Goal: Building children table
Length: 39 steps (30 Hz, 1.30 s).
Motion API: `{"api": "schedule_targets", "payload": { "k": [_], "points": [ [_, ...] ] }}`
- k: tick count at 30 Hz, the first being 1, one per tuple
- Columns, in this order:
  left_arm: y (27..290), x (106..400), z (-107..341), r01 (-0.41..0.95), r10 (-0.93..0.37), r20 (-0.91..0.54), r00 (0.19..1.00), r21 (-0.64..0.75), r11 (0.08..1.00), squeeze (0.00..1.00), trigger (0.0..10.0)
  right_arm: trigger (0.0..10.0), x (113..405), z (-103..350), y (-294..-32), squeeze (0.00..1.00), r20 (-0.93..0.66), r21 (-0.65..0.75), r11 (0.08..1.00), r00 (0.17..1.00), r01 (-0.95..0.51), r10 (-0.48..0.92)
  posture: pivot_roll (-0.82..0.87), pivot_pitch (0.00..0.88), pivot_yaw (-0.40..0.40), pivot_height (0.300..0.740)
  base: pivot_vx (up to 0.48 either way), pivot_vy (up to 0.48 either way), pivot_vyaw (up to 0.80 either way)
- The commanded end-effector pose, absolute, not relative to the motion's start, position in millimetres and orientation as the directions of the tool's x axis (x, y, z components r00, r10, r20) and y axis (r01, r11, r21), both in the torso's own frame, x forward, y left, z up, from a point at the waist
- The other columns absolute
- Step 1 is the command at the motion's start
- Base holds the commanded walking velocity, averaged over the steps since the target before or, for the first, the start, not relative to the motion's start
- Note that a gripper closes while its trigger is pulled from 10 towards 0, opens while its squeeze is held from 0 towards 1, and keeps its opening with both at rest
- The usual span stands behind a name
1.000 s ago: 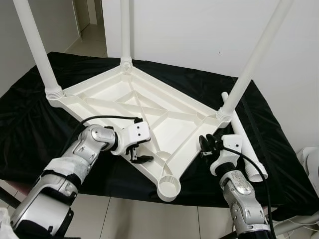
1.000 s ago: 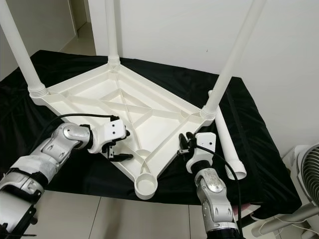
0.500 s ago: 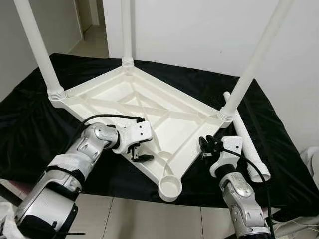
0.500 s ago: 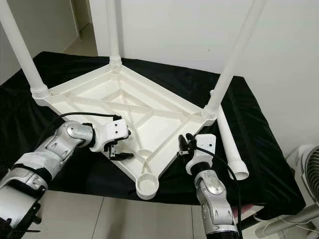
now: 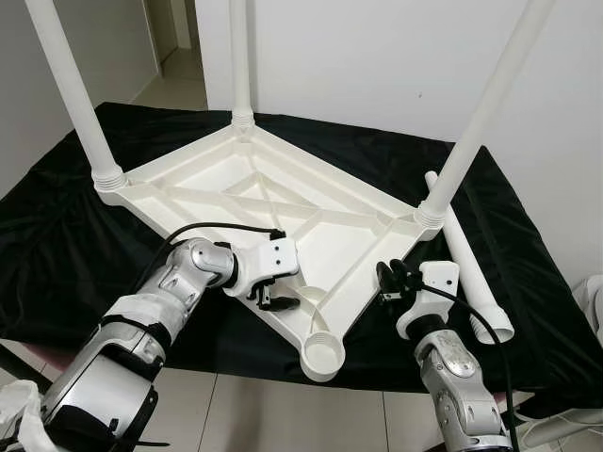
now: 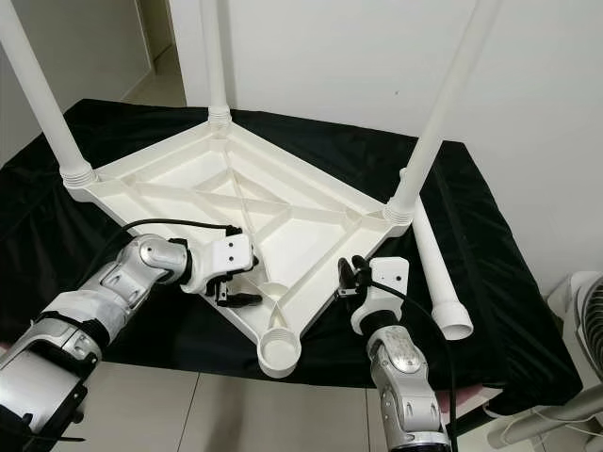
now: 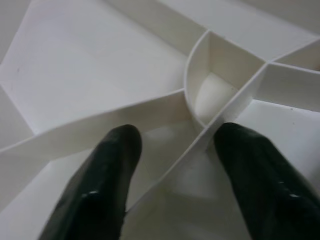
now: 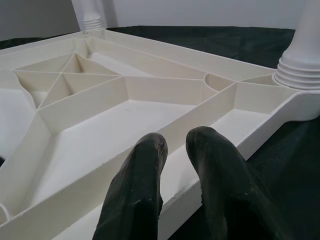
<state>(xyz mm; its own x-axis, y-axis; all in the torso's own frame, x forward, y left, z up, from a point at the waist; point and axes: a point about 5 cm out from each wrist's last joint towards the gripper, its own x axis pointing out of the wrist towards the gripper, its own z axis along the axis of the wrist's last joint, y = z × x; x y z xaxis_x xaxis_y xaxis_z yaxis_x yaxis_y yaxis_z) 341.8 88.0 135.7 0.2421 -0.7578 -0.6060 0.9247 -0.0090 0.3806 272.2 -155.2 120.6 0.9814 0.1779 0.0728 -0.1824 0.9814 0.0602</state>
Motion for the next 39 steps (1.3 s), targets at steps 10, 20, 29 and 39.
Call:
{"api": "schedule_targets", "payload": {
  "k": [10,20,29,39],
  "points": [
    [93.4,335.2,119.7,0.95,-0.719,-0.675,0.167,0.306,-0.067,0.0,0.0,10.0,269.6,117.9,-156.8,0.0,0.049,0.055,0.983,0.984,-0.176,0.173,-0.12,0.06,-0.016,0.74,0.0,0.0,0.0],
    [87.9,325.9,110.2,0.962,-0.741,-0.657,0.139,0.267,-0.057,0.0,0.0,10.0,267.4,117.1,-158.0,0.0,0.043,0.056,0.984,0.985,-0.17,0.168,-0.13,0.063,-0.016,0.74,0.0,0.0,0.0],
    [84.0,309.3,104.3,0.975,-0.794,-0.594,0.129,0.224,-0.009,0.0,0.0,10.0,267.0,117.2,-158.7,0.0,0.045,0.06,0.985,0.986,-0.163,0.161,-0.12,0.06,-0.019,0.74,0.0,0.0,0.0],
    [87.5,305.1,103.9,0.969,-0.807,-0.567,0.166,0.244,0.028,0.0,10.0,10.0,270.5,118.5,-154.6,0.0,0.05,0.065,0.981,0.983,-0.181,0.178,-0.1,0.05,-0.037,0.74,0.0,0.0,0.0]
  ]
}}
